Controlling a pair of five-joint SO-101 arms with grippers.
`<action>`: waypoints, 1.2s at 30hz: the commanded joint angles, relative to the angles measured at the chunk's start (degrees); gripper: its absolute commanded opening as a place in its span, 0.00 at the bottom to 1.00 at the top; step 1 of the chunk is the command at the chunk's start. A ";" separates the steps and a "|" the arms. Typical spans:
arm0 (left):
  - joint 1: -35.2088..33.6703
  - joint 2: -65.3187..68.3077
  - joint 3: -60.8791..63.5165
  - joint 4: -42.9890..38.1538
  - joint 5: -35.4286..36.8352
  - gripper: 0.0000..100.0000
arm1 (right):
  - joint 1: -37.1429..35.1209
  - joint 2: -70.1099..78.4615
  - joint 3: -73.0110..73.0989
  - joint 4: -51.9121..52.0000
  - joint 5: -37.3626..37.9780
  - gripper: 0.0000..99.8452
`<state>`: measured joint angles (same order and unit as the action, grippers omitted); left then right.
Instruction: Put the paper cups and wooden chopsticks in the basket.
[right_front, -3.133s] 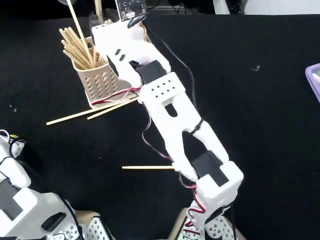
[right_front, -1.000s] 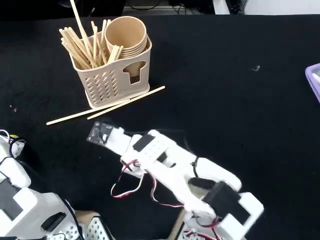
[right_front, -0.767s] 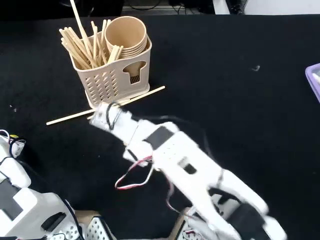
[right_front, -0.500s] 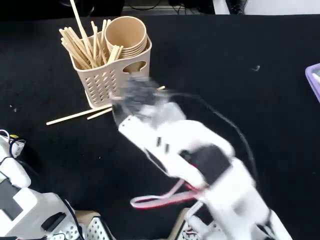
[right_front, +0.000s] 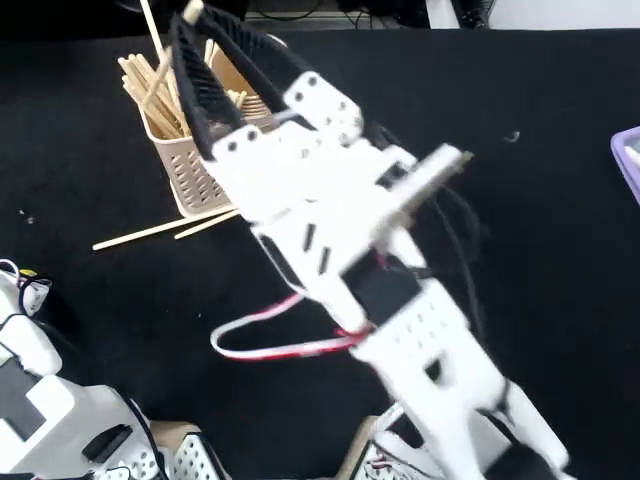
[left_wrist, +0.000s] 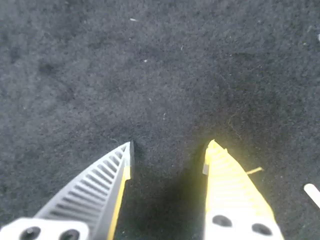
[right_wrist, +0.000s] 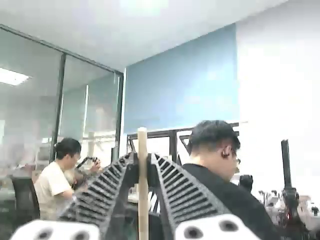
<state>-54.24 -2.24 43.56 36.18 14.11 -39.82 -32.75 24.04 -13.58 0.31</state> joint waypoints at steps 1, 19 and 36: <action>0.40 0.62 -0.31 0.70 0.35 0.24 | 3.96 7.08 -4.18 -2.02 -0.44 0.01; 0.48 0.62 -0.40 0.70 0.26 0.24 | 5.54 13.93 -23.16 51.69 -0.88 0.31; 9.27 0.97 -20.09 19.69 -15.21 0.24 | 24.18 3.38 25.01 56.09 -1.58 0.32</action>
<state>-50.81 -1.19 37.41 43.38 4.70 -19.16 -27.30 36.62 56.04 0.13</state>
